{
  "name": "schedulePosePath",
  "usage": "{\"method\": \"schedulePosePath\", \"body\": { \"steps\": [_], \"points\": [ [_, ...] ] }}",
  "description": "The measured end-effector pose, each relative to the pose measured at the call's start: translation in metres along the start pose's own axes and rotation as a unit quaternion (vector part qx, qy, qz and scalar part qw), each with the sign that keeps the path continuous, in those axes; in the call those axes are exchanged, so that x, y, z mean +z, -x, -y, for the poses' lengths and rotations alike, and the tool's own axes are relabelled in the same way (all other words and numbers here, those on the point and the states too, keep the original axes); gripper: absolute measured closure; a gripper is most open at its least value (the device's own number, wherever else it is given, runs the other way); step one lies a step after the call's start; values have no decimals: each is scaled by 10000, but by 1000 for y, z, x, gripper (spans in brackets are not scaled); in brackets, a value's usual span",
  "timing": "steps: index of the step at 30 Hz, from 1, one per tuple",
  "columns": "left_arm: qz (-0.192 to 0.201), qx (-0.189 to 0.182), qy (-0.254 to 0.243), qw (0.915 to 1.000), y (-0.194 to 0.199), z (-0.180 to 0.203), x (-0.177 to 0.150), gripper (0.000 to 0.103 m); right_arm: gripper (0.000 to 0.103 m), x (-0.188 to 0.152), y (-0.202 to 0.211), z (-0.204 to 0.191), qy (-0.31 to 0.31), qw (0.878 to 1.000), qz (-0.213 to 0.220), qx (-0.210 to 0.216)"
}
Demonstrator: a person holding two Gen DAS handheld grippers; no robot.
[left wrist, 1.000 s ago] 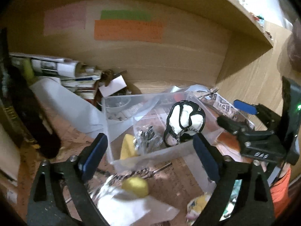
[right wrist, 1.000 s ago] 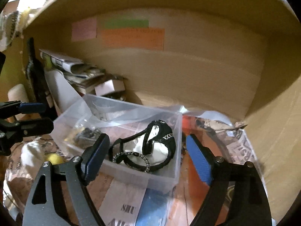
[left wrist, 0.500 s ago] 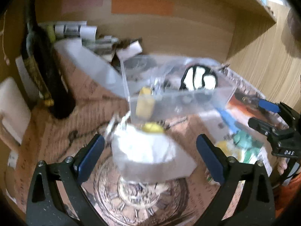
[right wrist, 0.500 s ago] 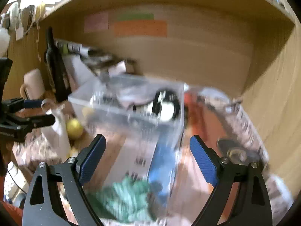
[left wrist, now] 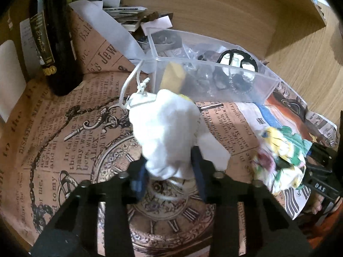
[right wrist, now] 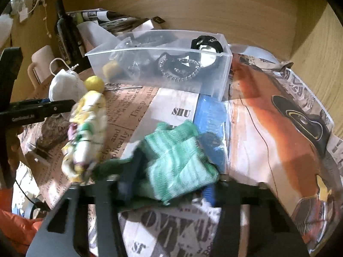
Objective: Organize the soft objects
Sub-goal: 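Grasp the white cloth with the left tool while the right tool grasps the green knit cloth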
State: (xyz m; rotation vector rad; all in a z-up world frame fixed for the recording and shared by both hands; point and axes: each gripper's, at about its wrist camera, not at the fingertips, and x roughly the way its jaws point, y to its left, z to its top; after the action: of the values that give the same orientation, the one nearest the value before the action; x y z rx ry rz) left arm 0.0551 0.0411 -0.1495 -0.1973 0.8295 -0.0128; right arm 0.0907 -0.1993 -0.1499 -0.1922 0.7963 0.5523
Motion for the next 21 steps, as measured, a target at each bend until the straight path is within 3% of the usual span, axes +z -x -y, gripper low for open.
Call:
{"method": "schedulePosePath", "body": {
  "steps": [5,21],
  "points": [
    [177,-15,3,9998,14,-2,1,77,83,4,3,7,-132,9998,132,-31],
    [1132,67,-258,9932,64,1,49,78,86,55,39,25,-187,9919,1190,-393]
  ]
}}
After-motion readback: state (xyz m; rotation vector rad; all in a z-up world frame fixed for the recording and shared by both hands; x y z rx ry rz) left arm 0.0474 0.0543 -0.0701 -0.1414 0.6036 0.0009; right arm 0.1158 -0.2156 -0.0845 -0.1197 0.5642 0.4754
